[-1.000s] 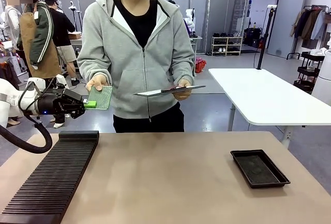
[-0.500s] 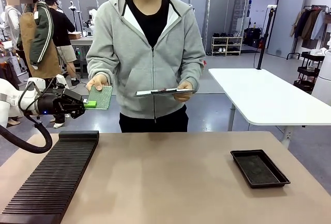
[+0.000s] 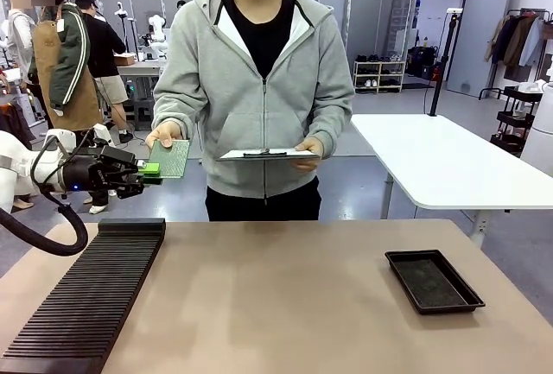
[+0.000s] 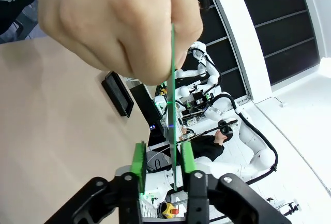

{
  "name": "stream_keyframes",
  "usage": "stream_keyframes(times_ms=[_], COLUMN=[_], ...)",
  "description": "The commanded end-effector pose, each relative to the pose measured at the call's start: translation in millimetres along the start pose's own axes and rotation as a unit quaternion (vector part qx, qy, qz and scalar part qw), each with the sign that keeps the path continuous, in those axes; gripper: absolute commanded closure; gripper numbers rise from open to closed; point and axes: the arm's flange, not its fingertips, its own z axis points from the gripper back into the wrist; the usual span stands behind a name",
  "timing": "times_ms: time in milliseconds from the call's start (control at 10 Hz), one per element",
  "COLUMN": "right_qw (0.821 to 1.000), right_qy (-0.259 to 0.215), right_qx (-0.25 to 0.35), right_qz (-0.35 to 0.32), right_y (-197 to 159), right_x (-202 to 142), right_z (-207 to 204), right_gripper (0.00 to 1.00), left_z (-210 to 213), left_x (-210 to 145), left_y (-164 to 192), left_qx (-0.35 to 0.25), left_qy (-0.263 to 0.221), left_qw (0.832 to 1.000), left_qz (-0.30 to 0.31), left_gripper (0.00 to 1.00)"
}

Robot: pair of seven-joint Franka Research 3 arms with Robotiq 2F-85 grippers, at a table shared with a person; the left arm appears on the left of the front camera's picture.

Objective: Inspect the PCB.
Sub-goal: Release the Blank PCB you were holding.

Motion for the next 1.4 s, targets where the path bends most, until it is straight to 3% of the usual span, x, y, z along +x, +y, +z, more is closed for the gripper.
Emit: stream_keyframes(times_ms=[0,200,300,500,800,1300], right_qw=[1.0,1.0,1.0,1.0,1.0,1.0], right_qy=[-0.001,-0.001,-0.001,-0.001,-0.001,-0.001], right_qx=[0.0,0.0,0.0,0.0,0.0,0.0], right_qz=[0.004,0.004,0.004,0.004,0.004,0.004], right_y=[2.6,2.6,2.6,2.6,2.6,2.6], right_x=[-1.1,-1.1,-1.1,-1.1,-1.1,-1.1], right_z=[0.7,0.7,0.7,0.7,0.7,0.7], right_gripper=[0.0,0.0,0.0,0.0,0.0,0.0], left_z=[-1.3,-4.5,-5.2,-7.3,-10.9,-7.5], left_x=[1.1,1.0,0.4,0.2,0.9,0.5], left_y=[-6.1,-4.6,-3.5,-2.9,-4.9,-1.8], left_qx=[-0.012,-0.011,-0.012,-0.012,-0.024,-0.006], left_qy=[-0.013,-0.007,-0.005,0.001,0.016,0.001], left_qw=[1.0,1.0,1.0,1.0,1.0,1.0], left_qz=[-0.011,-0.008,-0.006,-0.003,-0.007,-0.001], left_gripper=[0.0,0.0,0.18,0.0,0.0,0.0])
